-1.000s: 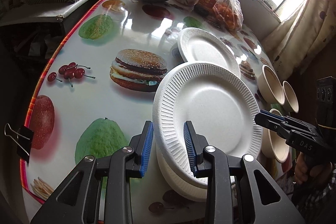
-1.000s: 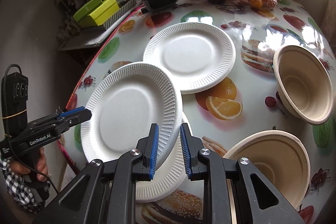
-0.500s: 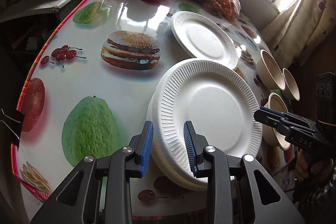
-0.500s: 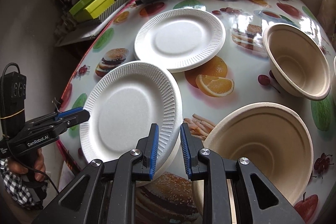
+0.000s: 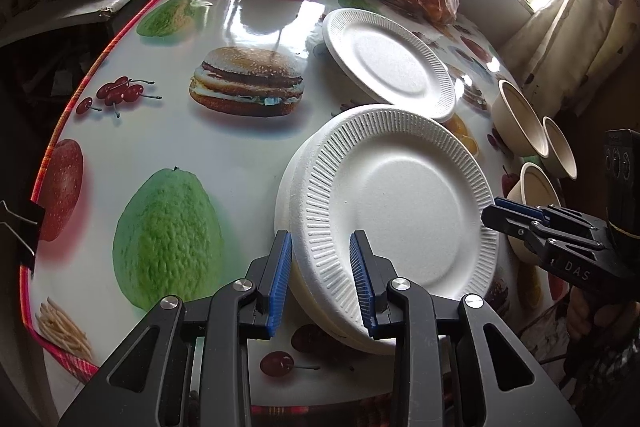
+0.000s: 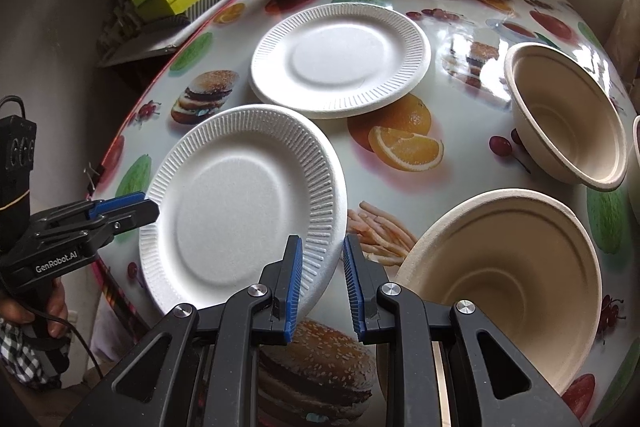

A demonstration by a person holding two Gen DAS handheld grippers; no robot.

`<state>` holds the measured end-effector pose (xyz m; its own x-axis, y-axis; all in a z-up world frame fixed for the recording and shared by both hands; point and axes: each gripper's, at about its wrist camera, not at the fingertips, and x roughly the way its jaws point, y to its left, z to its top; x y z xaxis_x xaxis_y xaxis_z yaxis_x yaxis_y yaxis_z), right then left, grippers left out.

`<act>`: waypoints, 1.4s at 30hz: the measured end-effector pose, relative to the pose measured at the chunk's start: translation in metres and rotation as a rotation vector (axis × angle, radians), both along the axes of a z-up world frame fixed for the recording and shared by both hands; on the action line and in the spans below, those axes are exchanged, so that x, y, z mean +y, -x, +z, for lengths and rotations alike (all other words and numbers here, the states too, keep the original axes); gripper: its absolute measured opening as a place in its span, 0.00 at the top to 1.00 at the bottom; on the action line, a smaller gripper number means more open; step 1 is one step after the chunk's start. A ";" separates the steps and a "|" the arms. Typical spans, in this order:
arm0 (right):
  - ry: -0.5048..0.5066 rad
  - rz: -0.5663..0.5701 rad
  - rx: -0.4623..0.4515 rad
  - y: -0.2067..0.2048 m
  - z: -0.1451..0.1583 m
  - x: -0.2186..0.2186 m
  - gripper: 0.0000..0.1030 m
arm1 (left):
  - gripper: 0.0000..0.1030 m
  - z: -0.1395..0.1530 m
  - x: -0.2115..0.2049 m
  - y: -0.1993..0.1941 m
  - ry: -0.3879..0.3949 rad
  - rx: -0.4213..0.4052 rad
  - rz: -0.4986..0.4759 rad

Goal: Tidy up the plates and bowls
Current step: 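Lower the plate onto the other plate and open the left gripper, then move the left gripper to the rim of the next white plate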

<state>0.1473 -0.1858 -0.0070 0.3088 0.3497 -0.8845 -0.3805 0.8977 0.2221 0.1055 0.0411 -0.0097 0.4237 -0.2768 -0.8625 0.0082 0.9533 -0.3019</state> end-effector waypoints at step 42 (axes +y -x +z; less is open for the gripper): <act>-0.009 -0.097 -0.030 0.006 -0.004 -0.040 0.59 | 0.57 0.013 -0.003 0.007 -0.068 -0.064 0.001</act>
